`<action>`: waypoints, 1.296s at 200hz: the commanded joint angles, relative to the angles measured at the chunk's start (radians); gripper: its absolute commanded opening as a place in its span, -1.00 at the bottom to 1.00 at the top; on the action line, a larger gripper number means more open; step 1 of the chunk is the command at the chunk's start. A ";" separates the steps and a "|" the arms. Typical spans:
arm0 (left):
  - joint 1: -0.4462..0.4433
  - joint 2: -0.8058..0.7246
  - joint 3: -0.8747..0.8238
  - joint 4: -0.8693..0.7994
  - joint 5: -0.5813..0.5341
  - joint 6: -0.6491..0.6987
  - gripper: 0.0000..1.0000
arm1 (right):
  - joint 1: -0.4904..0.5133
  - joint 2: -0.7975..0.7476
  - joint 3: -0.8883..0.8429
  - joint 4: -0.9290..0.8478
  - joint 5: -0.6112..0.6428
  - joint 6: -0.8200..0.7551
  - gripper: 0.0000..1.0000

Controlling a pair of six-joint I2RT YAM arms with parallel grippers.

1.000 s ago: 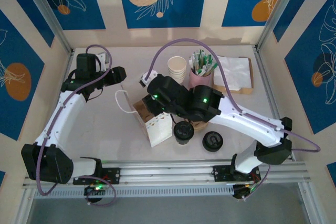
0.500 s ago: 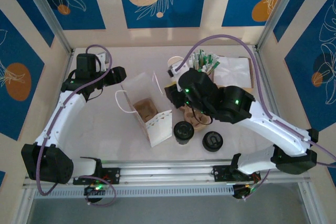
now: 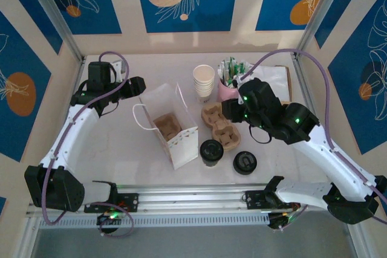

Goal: Pack the takeout coffee

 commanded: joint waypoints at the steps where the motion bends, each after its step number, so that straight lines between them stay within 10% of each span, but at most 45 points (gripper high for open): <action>1: -0.004 0.009 -0.001 -0.015 -0.004 0.008 0.45 | -0.004 -0.009 -0.047 -0.081 -0.132 0.057 -0.11; 78: -0.004 0.018 0.004 -0.019 0.006 0.005 0.45 | 0.147 -0.042 -0.237 -0.119 -0.170 0.187 0.57; 259: -0.004 0.035 0.009 -0.030 0.007 0.002 0.45 | 0.280 0.179 -0.375 0.046 -0.054 0.216 0.79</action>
